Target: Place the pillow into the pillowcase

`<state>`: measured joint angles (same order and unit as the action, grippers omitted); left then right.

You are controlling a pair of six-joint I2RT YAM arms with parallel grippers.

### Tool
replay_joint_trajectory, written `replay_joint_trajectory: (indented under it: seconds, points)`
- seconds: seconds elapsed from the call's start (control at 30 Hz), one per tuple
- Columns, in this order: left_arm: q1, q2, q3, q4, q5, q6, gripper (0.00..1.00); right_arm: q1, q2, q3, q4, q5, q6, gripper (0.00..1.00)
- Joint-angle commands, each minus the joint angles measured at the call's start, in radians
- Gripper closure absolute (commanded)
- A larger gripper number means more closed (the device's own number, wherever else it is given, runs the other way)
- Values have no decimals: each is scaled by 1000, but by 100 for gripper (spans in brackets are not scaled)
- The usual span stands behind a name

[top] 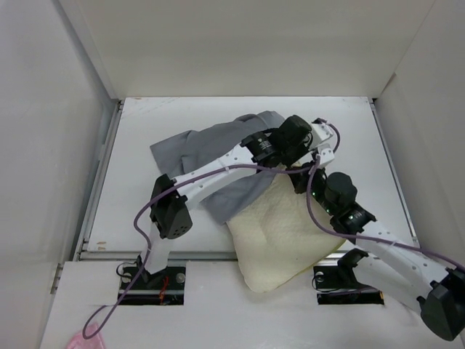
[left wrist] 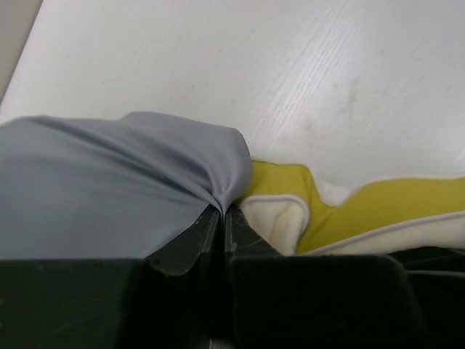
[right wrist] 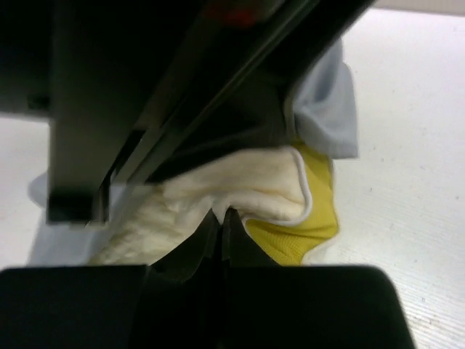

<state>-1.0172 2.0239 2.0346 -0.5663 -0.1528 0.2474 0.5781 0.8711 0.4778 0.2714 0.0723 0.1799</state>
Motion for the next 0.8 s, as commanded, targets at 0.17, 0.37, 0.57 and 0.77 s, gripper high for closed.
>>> replay_joint_trajectory:
  seconds: [0.17, 0.37, 0.57, 0.77]
  points:
    - [-106, -133, -195, 83, 527, 47, 100, -90, -193, -89, 511, 130, 157, 100]
    - [-106, -165, -106, 158, 424, -26, 100, -150, -245, -53, 477, -29, 121, 100]
    - [3, -188, 214, 193, 90, -135, 100, -150, -261, 227, 238, 122, -110, 100]
    - [3, -284, 135, 278, -10, -154, 95, -150, -152, 421, 91, 40, -217, 100]
